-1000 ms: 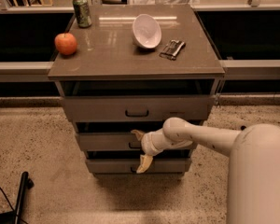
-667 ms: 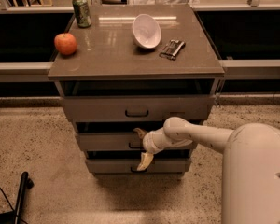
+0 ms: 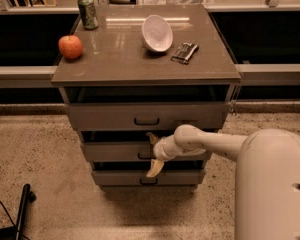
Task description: Open middle drawer
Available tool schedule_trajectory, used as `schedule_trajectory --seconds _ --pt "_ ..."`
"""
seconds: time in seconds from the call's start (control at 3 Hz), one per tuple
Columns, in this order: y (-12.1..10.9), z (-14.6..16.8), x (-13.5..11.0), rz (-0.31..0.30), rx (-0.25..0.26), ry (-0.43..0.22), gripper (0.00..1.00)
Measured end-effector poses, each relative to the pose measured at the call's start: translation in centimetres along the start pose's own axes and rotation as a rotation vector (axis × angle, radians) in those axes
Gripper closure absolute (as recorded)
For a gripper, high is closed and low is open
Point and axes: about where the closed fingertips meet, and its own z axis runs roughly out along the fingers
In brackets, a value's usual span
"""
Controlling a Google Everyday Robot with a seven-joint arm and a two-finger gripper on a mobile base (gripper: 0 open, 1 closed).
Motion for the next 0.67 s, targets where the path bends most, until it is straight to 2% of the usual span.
schedule_trajectory --seconds 0.33,0.67 --pt "-0.35 0.42 0.43 0.009 0.0 0.029 0.15" --pt "-0.26 0.8 0.58 0.014 -0.011 0.032 0.24"
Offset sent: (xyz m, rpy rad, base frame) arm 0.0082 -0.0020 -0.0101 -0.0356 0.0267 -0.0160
